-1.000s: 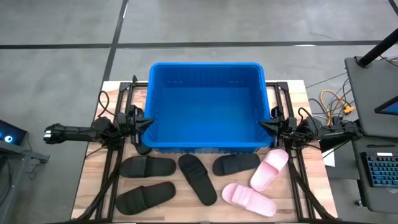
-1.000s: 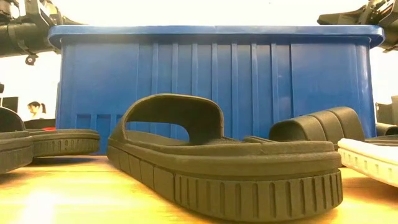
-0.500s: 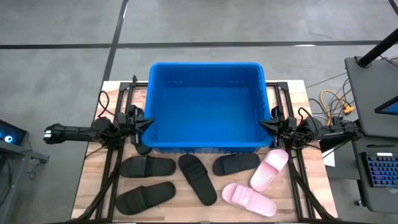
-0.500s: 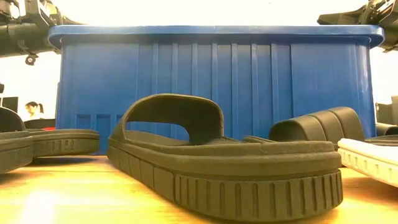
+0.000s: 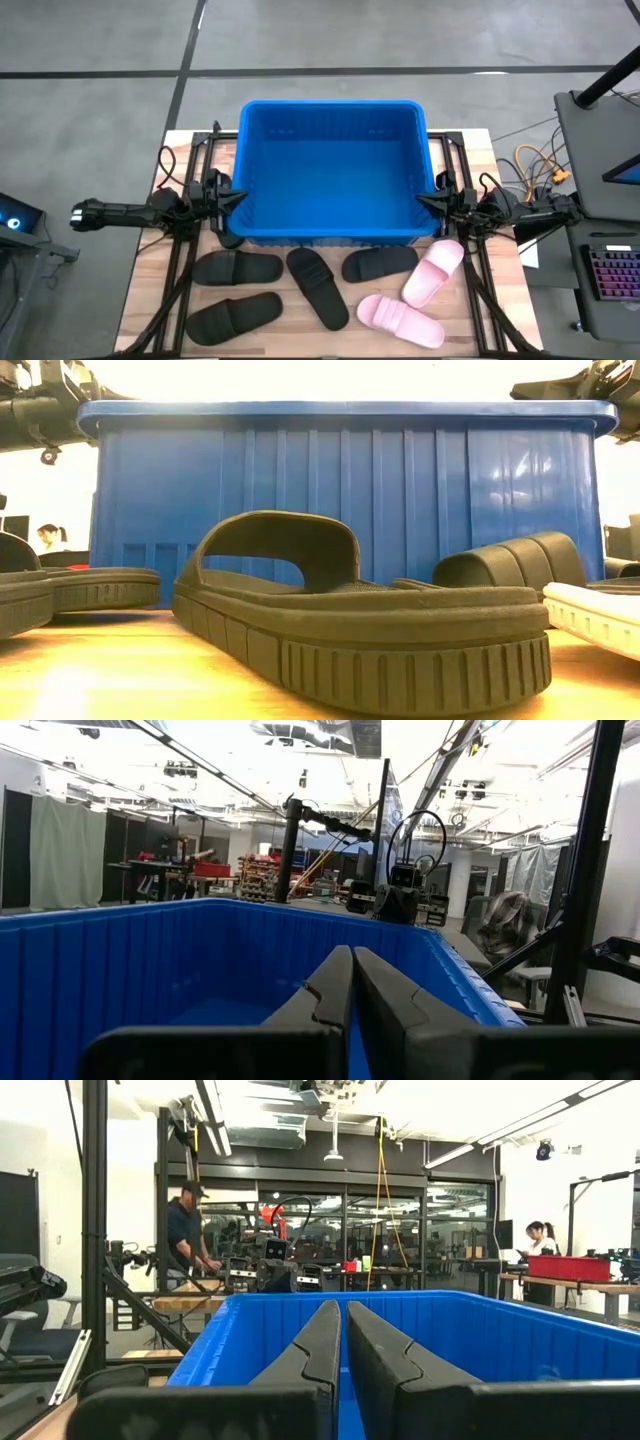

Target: Pick and place slides into bin

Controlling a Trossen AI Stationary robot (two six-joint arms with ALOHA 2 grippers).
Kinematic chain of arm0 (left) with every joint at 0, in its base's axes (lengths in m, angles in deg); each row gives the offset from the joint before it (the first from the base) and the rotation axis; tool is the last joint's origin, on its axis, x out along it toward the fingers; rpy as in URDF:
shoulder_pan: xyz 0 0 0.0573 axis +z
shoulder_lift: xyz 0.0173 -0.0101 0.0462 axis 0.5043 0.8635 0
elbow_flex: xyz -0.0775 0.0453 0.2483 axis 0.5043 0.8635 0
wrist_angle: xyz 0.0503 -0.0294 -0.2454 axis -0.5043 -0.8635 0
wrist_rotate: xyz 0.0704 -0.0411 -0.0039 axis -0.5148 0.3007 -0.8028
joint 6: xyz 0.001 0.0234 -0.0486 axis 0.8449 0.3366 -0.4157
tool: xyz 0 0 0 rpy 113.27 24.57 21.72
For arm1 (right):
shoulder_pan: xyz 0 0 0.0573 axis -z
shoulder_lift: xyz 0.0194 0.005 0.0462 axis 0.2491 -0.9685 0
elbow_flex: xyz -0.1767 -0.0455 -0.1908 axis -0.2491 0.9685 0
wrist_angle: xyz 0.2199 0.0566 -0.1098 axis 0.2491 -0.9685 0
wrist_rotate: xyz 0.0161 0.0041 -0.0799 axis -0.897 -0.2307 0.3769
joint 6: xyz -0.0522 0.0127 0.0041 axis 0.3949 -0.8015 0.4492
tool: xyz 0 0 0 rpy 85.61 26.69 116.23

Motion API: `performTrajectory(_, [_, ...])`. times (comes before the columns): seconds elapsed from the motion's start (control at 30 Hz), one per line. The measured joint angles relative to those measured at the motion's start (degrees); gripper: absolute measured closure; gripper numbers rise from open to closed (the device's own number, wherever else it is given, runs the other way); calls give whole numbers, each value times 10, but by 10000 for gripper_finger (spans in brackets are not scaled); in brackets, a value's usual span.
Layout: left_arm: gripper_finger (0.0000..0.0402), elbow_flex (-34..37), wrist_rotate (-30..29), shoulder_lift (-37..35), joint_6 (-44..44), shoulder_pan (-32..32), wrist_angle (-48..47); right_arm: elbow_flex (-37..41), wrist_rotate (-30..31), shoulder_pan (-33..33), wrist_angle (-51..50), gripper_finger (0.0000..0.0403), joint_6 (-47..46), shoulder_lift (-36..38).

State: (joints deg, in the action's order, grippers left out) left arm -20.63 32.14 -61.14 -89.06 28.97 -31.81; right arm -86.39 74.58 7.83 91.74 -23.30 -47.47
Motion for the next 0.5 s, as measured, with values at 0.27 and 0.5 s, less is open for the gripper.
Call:
performTrajectory(0.27, [402, 0, -1, 0, 5, 0, 0, 0, 0, 0, 3, 390, 1, 0])
performTrajectory(0.5, [402, 0, -10, 0, 27, 0, 12, 2, 0, 0, 60, 390, -74, -1])
